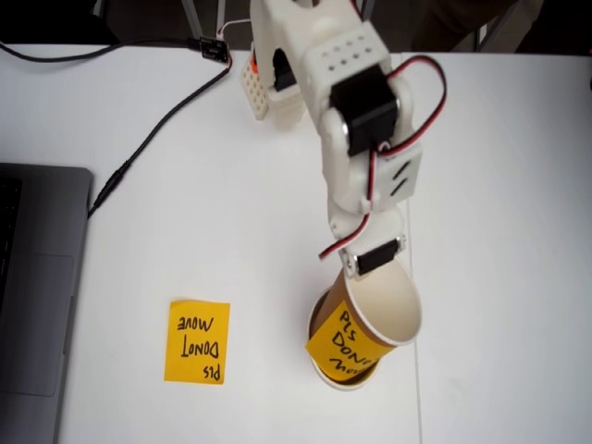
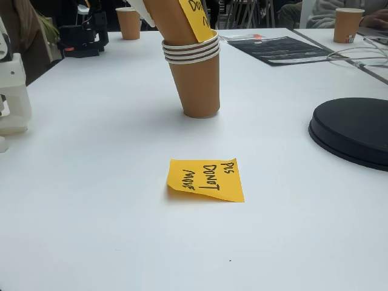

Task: Pickup cup and make a pile of cup.

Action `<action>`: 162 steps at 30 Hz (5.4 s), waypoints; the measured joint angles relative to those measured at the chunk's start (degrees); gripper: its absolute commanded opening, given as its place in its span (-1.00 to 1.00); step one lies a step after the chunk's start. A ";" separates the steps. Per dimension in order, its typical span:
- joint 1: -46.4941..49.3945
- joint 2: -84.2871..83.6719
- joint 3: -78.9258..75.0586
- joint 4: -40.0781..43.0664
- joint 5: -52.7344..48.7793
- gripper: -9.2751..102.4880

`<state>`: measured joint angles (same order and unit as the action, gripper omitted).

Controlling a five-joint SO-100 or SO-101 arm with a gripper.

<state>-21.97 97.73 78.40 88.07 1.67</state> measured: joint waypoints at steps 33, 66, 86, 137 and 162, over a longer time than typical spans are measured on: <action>0.62 3.16 0.09 1.67 0.00 -0.31; 15.56 14.94 0.09 1.76 0.00 -0.32; 16.96 32.26 25.93 1.76 0.00 -0.90; 16.96 55.90 64.16 -21.88 0.00 -0.96; 20.92 72.69 77.17 -22.59 0.00 -0.96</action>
<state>-1.05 170.42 155.57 65.48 1.67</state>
